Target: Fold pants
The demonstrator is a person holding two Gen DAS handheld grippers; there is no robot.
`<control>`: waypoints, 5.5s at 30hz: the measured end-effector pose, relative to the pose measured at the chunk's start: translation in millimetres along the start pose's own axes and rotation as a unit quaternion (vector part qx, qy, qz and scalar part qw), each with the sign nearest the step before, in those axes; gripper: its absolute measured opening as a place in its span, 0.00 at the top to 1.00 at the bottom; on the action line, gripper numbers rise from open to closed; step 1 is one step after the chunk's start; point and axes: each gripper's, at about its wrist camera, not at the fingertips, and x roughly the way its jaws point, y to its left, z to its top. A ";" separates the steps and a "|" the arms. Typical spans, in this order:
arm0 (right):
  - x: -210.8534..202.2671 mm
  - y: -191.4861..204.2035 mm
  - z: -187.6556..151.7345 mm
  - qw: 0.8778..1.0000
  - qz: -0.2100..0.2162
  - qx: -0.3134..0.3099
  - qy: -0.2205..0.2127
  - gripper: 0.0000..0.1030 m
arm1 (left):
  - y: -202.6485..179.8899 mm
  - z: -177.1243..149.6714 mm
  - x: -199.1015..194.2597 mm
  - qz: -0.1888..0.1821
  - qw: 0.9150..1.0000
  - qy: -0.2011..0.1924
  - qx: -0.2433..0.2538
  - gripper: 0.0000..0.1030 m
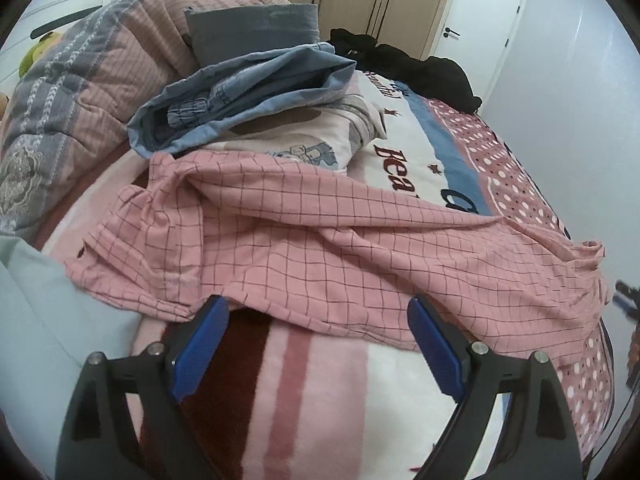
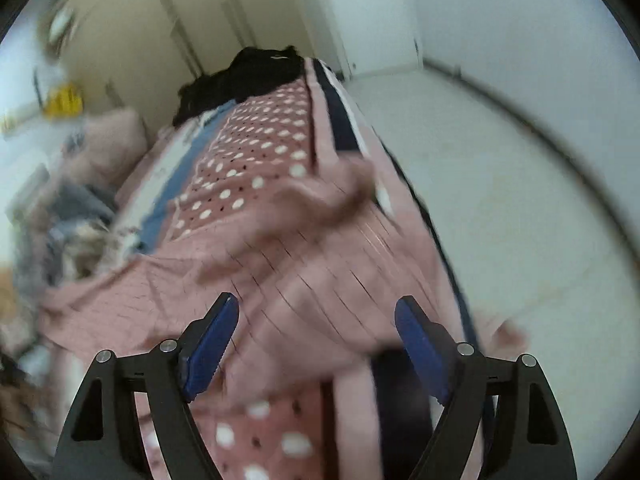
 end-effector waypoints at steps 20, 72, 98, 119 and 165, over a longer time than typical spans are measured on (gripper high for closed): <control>51.3 -8.8 -2.5 0.987 -0.084 0.115 -0.079 0.97 | 18.3 -6.0 8.1 0.022 1.000 0.013 -0.015 0.14; -125.9 79.6 -109.0 0.992 -0.034 -0.082 -0.094 0.44 | 13.7 34.5 44.8 0.190 0.980 0.032 0.057 0.94; -81.4 95.9 -86.0 0.988 0.017 -0.144 -0.047 0.44 | 0.5 111.4 28.5 0.166 0.984 -0.007 0.060 0.32; 118.6 183.4 -44.2 0.974 0.025 -0.194 0.115 0.83 | -100.9 52.1 120.0 0.007 0.992 0.089 0.092 0.32; -20.1 160.5 -124.3 0.979 0.091 -0.183 0.017 0.55 | 49.8 28.1 39.6 0.039 0.977 -0.070 -0.196 0.94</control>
